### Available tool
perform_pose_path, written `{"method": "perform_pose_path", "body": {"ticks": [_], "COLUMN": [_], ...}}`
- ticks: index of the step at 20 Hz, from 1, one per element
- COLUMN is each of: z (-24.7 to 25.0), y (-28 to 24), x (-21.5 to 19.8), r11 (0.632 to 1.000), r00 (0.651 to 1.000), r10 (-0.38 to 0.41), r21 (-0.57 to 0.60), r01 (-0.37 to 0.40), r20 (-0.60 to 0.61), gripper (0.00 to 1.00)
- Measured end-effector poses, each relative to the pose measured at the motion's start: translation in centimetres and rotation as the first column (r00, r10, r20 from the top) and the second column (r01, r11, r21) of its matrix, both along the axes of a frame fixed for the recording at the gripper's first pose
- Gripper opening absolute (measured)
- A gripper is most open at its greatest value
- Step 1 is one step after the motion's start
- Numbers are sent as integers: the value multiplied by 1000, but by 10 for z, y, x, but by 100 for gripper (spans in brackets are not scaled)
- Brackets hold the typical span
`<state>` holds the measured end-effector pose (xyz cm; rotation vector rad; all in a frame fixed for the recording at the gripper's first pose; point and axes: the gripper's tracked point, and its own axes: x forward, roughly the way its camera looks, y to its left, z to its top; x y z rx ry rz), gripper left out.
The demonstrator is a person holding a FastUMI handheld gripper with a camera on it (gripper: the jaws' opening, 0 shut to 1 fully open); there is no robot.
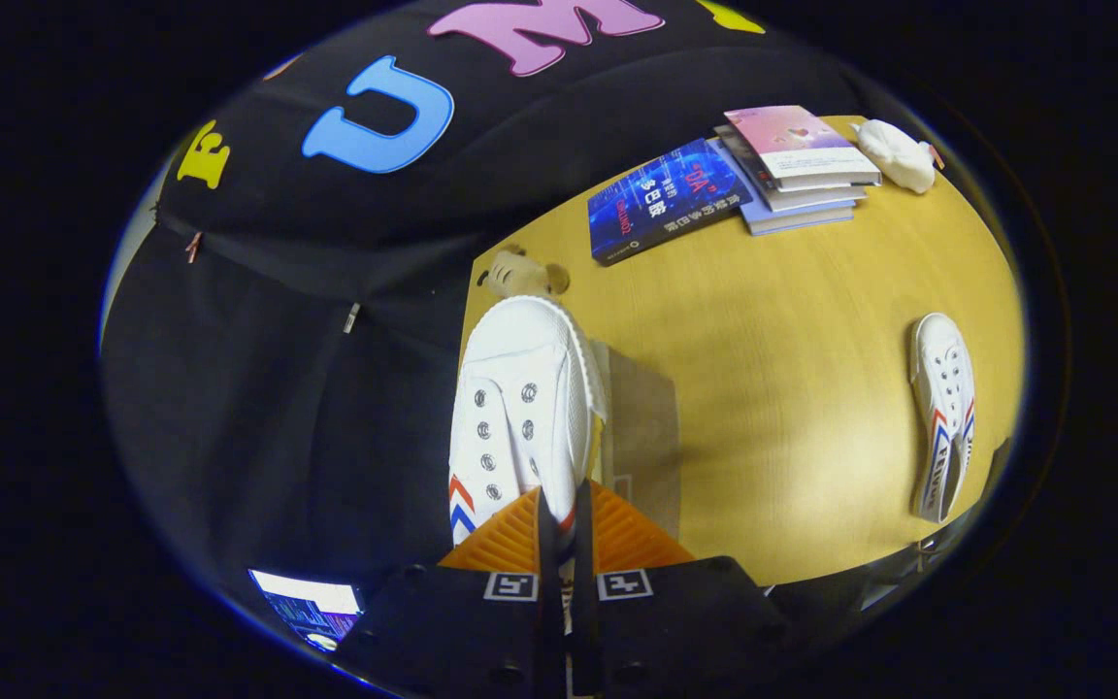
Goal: Open the storage box then place both shoes into the box .Put the left shoe in first, then the right shoe, with the right side of both shoes facing outward in a uniform manner.
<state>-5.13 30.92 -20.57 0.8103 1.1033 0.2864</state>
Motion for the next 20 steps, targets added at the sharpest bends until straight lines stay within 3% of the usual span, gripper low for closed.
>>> {"method": "perform_pose_path", "body": {"ticks": [7, 20], "z": [-38, -78], "y": [80, 112], "x": [-2, 16], "r11": [999, 997], "r00": [995, 990], "r10": [42, 7], "r21": [-27, -74], "r01": [-45, -17], "r20": [-89, -139], "gripper": [7, 8]}}
